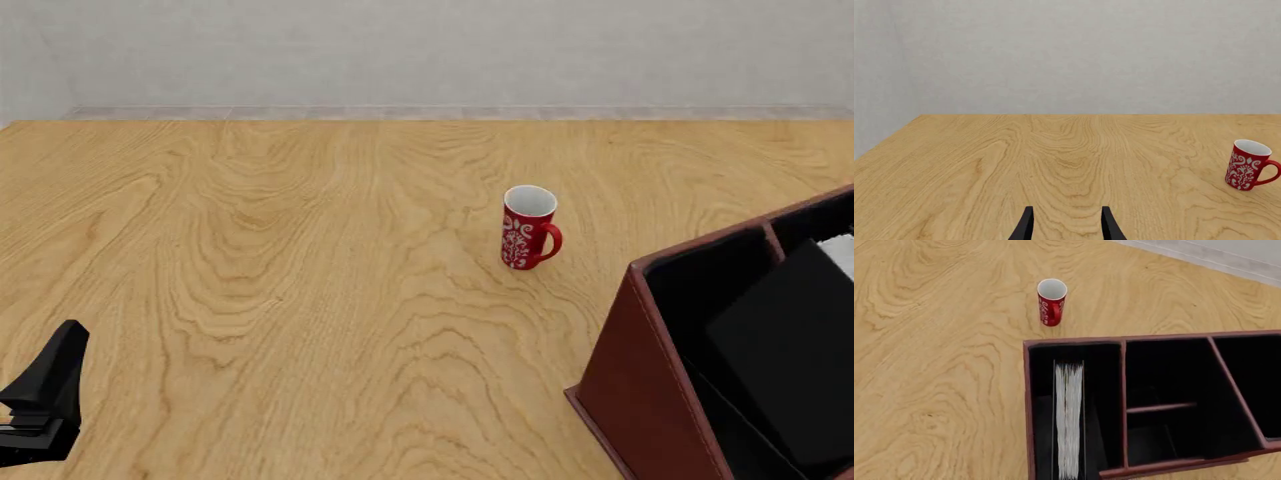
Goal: Pick up the book and place it in the left compartment of the caddy.
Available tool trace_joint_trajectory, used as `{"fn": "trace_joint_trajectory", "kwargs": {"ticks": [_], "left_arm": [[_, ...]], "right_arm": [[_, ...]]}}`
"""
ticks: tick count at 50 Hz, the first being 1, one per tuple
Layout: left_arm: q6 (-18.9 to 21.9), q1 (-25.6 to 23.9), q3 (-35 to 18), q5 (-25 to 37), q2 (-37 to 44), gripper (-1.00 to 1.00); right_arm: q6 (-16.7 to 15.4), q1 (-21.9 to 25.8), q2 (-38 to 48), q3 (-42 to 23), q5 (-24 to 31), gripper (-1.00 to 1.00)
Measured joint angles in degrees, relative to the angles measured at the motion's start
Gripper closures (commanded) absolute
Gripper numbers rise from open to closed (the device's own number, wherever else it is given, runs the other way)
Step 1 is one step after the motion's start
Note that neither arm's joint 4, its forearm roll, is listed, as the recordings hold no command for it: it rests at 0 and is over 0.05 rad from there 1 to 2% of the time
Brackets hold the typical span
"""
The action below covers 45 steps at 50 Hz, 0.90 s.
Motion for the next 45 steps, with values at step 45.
{"fn": "trace_joint_trajectory", "kwargs": {"ticks": [45], "left_arm": [[0.0, 0.0, 0.0, 0.0, 0.0, -1.00]], "right_arm": [[0.7, -2.5, -1.1, 11.4, -6.4, 1.00]]}}
